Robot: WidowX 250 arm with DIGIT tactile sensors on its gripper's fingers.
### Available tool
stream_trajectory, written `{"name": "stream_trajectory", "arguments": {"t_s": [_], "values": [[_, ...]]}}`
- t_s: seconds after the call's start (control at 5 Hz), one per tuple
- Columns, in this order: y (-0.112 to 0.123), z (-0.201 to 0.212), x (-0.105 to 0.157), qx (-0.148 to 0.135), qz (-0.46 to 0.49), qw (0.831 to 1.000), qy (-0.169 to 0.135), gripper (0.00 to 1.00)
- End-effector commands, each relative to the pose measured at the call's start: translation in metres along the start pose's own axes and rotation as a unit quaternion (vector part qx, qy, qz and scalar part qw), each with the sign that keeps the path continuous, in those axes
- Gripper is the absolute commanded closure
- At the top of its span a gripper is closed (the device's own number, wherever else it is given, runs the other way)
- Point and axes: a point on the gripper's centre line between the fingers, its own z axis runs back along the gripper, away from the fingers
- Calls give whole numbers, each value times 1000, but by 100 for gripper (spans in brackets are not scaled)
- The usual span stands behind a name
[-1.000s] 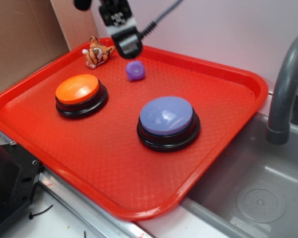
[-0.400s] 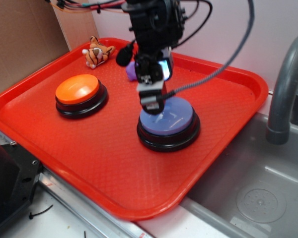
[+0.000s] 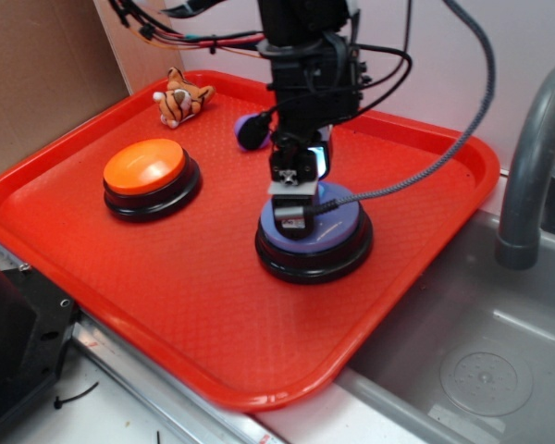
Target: Push the purple button.
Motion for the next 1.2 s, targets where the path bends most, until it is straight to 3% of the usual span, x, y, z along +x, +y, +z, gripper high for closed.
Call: {"name": "stream_trajectory", "arguments": {"t_s": [0.0, 0.4, 1.0], "values": [[-20, 23, -1, 19, -4, 1000, -3, 0], [-25, 56, -5, 50, -20, 998, -25, 0], [-31, 76, -15, 48, 4, 999, -19, 0]]}}
